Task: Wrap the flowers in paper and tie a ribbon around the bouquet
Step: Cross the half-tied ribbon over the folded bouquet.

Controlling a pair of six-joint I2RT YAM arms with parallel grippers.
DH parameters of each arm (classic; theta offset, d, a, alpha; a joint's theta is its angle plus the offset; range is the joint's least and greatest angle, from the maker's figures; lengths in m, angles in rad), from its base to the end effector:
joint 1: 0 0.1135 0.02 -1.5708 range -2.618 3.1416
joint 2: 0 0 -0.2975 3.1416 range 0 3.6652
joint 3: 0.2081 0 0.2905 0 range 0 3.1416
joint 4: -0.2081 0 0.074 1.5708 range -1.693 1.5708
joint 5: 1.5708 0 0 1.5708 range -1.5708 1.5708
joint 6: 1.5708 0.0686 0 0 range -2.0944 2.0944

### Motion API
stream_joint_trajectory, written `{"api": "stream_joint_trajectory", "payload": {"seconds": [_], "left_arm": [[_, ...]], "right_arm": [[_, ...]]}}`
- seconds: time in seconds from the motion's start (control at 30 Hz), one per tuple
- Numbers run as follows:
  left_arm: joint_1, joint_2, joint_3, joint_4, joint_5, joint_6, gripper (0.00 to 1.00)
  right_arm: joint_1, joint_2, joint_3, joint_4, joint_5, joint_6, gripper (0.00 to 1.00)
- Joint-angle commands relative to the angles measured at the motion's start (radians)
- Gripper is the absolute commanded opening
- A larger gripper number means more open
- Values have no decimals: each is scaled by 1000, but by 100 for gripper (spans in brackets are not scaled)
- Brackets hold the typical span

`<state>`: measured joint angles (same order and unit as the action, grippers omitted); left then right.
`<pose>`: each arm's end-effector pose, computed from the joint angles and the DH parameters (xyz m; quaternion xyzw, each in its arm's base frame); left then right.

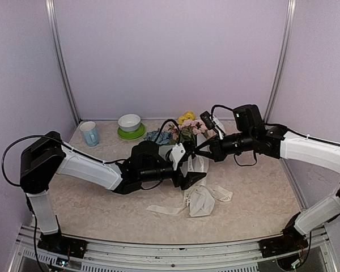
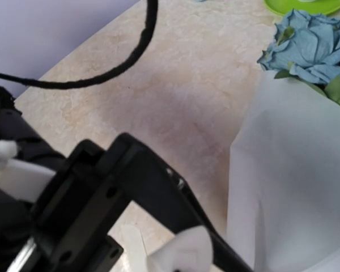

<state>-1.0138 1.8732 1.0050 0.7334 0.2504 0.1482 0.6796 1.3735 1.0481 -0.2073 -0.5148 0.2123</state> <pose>0.2379 -0.4141 0.2005 0.4788 0.5795 -0.3591 0.5531 0.2630 0.2559 0.3033 -0.3173 0.7876 0.4063 0.3375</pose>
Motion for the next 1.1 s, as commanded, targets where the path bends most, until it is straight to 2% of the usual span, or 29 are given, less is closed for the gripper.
{"api": "stream_joint_trajectory", "payload": {"seconds": [0.0, 0.07, 0.13, 0.17, 0.3, 0.33, 0.4, 0.47, 0.53, 0.6, 0.63, 0.67, 0.7, 0.73, 0.97, 1.07], "left_arm": [[-10, 47, 47, 43, -121, -96, 85], [-19, 58, 53, 67, -151, -116, 81], [-26, 71, 64, 68, -173, -123, 70], [-30, 75, 69, 62, -190, -132, 61], [-25, 47, 30, 90, -235, -173, 4], [-21, 34, 7, 113, -230, -182, 0], [-11, 12, -43, 155, -222, -198, 0], [3, 1, -82, 174, -225, -226, 0], [21, 4, -105, 189, -216, -272, 0], [42, 6, -122, 209, -192, -326, 0], [54, 6, -131, 224, -174, -348, 0], [65, 5, -142, 244, -163, -373, 0], [76, 3, -153, 262, -155, -394, 0], [85, 2, -161, 278, -145, -407, 0], [115, 13, -164, 258, -136, -426, 0], [125, 12, -161, 251, -128, -428, 0]], "right_arm": [[0, 32, 0, 60, 4, 35, 0], [0, 32, -13, 81, 7, 51, 0], [0, 31, -24, 100, -2, 64, 0], [0, 33, -24, 99, -3, 65, 0], [0, 32, -18, 50, 5, 59, 0], [-8, 28, -17, 24, 12, 62, 1], [-43, 4, -22, -50, 65, 85, 23], [-103, -39, -50, -138, 160, 116, 39], [-171, -79, -126, -201, 209, 129, 50], [-206, -78, -190, -247, 233, 137, 56], [-210, -59, -219, -256, 211, 135, 63], [-209, -35, -243, -251, 166, 130, 74], [-209, -11, -273, -233, 99, 123, 91], [-207, 12, -297, -211, 52, 116, 99], [-196, 87, -299, -253, 117, -20, 100], [-163, 123, -306, -280, 129, -16, 100]]}}
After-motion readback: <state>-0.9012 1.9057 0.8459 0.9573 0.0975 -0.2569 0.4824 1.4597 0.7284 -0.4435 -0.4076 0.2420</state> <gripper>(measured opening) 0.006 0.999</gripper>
